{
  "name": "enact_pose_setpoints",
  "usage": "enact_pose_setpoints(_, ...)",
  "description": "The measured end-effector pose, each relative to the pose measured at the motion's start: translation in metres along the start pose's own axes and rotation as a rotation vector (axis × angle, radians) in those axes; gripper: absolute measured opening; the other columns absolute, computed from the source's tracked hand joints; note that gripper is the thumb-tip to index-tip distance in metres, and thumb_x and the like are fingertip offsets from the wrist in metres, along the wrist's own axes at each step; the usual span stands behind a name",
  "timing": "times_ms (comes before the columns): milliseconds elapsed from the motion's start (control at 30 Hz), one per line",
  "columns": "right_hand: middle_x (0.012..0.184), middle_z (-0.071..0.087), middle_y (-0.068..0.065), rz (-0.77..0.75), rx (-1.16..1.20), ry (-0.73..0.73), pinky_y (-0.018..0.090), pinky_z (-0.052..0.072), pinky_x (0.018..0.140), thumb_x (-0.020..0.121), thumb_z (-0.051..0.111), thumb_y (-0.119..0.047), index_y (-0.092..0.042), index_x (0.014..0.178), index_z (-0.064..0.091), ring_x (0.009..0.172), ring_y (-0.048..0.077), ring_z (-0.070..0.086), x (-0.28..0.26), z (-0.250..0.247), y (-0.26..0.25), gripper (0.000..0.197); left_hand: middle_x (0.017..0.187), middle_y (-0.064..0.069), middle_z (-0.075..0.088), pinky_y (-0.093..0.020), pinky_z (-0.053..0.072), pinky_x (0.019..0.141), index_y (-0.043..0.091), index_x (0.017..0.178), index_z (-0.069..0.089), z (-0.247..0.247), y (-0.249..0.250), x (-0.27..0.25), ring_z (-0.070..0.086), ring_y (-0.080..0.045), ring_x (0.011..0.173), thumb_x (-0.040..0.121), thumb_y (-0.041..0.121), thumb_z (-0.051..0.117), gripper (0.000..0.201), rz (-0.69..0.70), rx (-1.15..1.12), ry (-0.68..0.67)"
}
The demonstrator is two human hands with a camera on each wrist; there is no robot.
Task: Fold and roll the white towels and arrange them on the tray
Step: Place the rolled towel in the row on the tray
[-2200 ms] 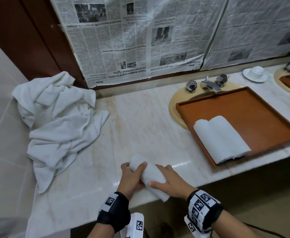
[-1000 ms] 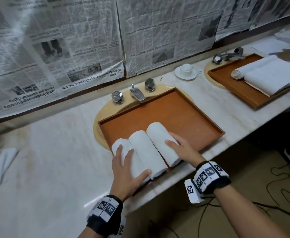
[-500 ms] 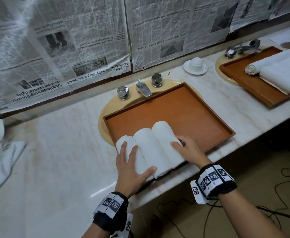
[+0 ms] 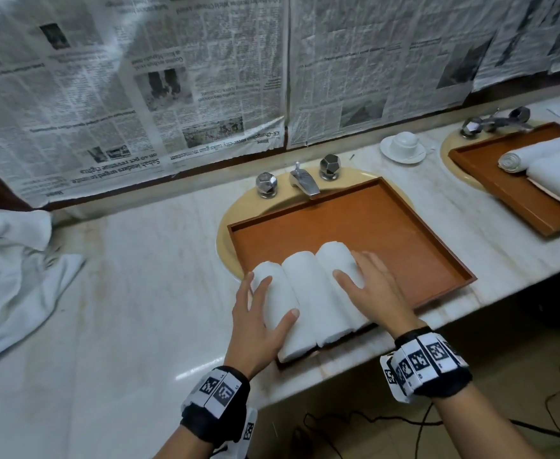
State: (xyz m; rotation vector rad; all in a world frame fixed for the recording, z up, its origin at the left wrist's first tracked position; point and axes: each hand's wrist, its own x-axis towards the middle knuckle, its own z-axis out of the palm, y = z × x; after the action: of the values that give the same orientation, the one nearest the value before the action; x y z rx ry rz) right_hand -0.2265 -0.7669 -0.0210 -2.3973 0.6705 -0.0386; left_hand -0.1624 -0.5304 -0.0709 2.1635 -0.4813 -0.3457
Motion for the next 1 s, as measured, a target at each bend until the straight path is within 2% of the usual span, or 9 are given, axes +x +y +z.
enact_pose_setpoints(100, 0.15, 0.038, -0.005, -0.166, -0.066, 0.017, 0.035, 0.033, 0.111, 0.094, 0.053, -0.056, -0.019, 0.147, 0.04, 0.138, 0.014, 0.034, -0.002, 0.011, -0.034, 0.066, 0.158, 0.025, 0.007, -0.04, 0.024, 0.121, 0.04, 0.15, 0.03, -0.028, -0.013, -0.004, 0.014, -0.01, 0.148, 0.083, 0.07, 0.059, 0.078, -0.032, 0.001, 0.031)
enact_pose_setpoints(200, 0.154, 0.038, -0.001, -0.318, -0.137, -0.03, 0.031, 0.027, 0.115, 0.095, 0.052, -0.057, -0.016, 0.15, 0.038, 0.142, 0.014, 0.031, -0.01, 0.034, -0.077, 0.07, 0.158, 0.013, 0.02, -0.028, 0.023, 0.115, 0.034, 0.149, 0.034, -0.065, -0.032, -0.011, 0.022, -0.011, 0.145, 0.087, 0.063, 0.06, 0.073, -0.041, 0.032, 0.069)
enact_pose_setpoints(400, 0.155, 0.038, 0.0, -0.466, -0.261, -0.098, 0.031, 0.024, 0.117, 0.091, 0.04, -0.069, -0.017, 0.151, 0.037, 0.143, 0.017, 0.031, -0.025, 0.103, -0.152, 0.08, 0.156, 0.013, 0.025, -0.025, 0.023, 0.107, 0.034, 0.148, 0.035, -0.151, -0.089, -0.033, 0.026, -0.013, 0.144, 0.088, 0.061, 0.06, 0.07, -0.095, 0.077, 0.136)
enact_pose_setpoints(533, 0.156, 0.036, -0.001, -0.493, -0.267, -0.121, 0.03, 0.025, 0.117, 0.091, 0.04, -0.07, -0.016, 0.152, 0.036, 0.143, 0.016, 0.032, -0.036, 0.151, -0.205, 0.082, 0.156, 0.01, 0.027, -0.029, 0.027, 0.109, 0.032, 0.15, 0.032, -0.219, -0.133, -0.054, 0.029, -0.015, 0.142, 0.09, 0.058, 0.059, 0.071, -0.129, 0.104, 0.165)
enact_pose_setpoints(633, 0.158, 0.034, -0.003, -0.531, -0.286, -0.131, 0.029, 0.023, 0.118, 0.085, 0.026, -0.076, -0.017, 0.153, 0.034, 0.144, 0.016, 0.031, -0.041, 0.189, -0.249, 0.091, 0.154, 0.009, 0.029, -0.029, 0.029, 0.108, 0.031, 0.15, 0.032, -0.268, -0.166, -0.068, 0.031, -0.015, 0.141, 0.091, 0.056, 0.059, 0.069, -0.158, 0.123, 0.192)
enact_pose_setpoints(767, 0.161, 0.027, -0.002, -0.62, -0.301, -0.19, 0.025, 0.011, 0.119, 0.095, 0.042, -0.064, -0.016, 0.155, 0.027, 0.147, 0.015, 0.022, -0.047, 0.23, -0.309, 0.079, 0.152, 0.005, 0.033, -0.038, 0.035, 0.113, 0.029, 0.148, 0.035, -0.325, -0.206, -0.077, 0.035, -0.018, 0.139, 0.089, 0.06, 0.058, 0.07, -0.203, 0.17, 0.276)
enact_pose_setpoints(833, 0.161, 0.027, -0.001, -0.661, -0.305, -0.222, 0.026, 0.012, 0.119, 0.093, 0.036, -0.069, -0.015, 0.155, 0.027, 0.147, 0.016, 0.023, -0.047, 0.247, -0.336, 0.083, 0.15, 0.003, 0.036, -0.043, 0.037, 0.111, 0.028, 0.147, 0.037, -0.35, -0.219, -0.078, 0.038, -0.021, 0.136, 0.087, 0.062, 0.058, 0.072, -0.217, 0.198, 0.321)
enact_pose_setpoints(900, 0.159, 0.031, 0.002, -0.71, -0.308, -0.243, 0.029, 0.015, 0.119, 0.084, 0.022, -0.074, -0.013, 0.154, 0.03, 0.145, 0.019, 0.028, -0.044, 0.265, -0.361, 0.094, 0.149, 0.004, 0.037, -0.047, 0.04, 0.107, 0.029, 0.145, 0.037, -0.373, -0.229, -0.076, 0.039, -0.022, 0.134, 0.082, 0.067, 0.055, 0.075, -0.221, 0.233, 0.356)
enact_pose_setpoints(1000, 0.156, 0.037, 0.007, -0.781, -0.324, -0.247, 0.032, 0.02, 0.119, 0.082, 0.021, -0.073, -0.01, 0.151, 0.036, 0.142, 0.023, 0.035, -0.033, 0.291, -0.395, 0.095, 0.152, 0.002, 0.033, -0.051, 0.04, 0.106, 0.03, 0.147, 0.036, -0.405, -0.242, -0.07, 0.035, -0.024, 0.138, 0.079, 0.068, 0.05, 0.079, -0.25, 0.292, 0.385)
